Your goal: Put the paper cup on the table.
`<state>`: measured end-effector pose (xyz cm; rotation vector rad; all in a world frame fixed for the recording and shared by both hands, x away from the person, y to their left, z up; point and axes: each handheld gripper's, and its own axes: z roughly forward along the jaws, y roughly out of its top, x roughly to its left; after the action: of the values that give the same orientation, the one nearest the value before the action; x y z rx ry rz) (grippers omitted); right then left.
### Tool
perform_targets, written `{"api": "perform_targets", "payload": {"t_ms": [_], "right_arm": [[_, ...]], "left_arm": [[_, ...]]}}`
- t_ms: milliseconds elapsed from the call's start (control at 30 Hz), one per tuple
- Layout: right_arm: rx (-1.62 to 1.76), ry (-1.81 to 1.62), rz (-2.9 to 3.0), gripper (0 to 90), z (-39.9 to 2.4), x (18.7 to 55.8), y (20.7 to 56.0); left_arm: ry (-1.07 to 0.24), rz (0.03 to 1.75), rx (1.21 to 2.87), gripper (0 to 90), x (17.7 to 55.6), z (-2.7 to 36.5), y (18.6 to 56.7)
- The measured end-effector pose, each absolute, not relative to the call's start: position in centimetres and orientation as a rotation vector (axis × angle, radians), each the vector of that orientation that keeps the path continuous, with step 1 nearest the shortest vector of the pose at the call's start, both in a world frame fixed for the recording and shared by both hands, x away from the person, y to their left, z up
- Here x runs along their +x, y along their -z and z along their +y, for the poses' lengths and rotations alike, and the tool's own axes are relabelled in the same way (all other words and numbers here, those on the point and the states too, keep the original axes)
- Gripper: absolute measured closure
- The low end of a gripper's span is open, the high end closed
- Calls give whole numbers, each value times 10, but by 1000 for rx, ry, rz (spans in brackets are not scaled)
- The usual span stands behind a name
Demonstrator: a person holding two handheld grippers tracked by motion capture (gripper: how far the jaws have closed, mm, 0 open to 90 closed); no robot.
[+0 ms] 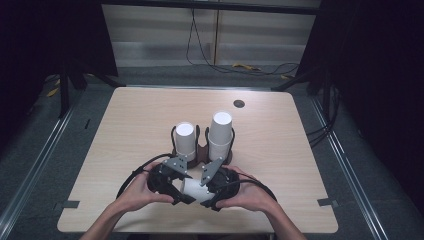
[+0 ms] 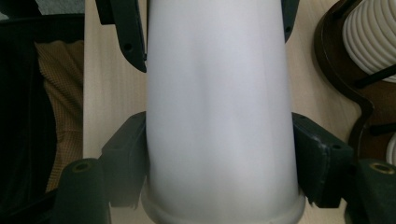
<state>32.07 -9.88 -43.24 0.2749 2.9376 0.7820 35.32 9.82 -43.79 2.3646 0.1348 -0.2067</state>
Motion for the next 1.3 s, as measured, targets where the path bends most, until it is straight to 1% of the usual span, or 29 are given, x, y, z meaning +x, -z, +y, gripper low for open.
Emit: {"api": "perform_targets", "payload": {"t_ms": [200,300,400,533,567,967,1100,1167,1200,1300], "right_arm": [[289,-833,2944,245,-102,322,434],[324,-874,2931,183,-105,324,433],[333,-898,2925,176,-108,325,433],[359,-944,2929,145,-111,327,431],[366,-952,2930,144,-112,327,431],[434,-981,2901,140,-122,330,432],[467,-994,2887,141,-127,330,435],[488,-982,2865,145,-130,331,436],[494,-995,2851,148,-132,331,436],[501,-1080,2829,146,-139,331,437]], "left_arm": [[204,119,2347,336,351,99,436],[203,115,2336,339,351,100,434],[198,116,2337,339,350,102,432],[193,131,2320,339,349,105,429],[188,124,2337,339,350,107,427],[151,181,2241,339,349,125,421],[112,188,2224,339,349,131,420],[127,195,2204,339,349,132,422],[103,197,2194,338,349,133,423],[99,201,2166,338,349,134,425]]}}
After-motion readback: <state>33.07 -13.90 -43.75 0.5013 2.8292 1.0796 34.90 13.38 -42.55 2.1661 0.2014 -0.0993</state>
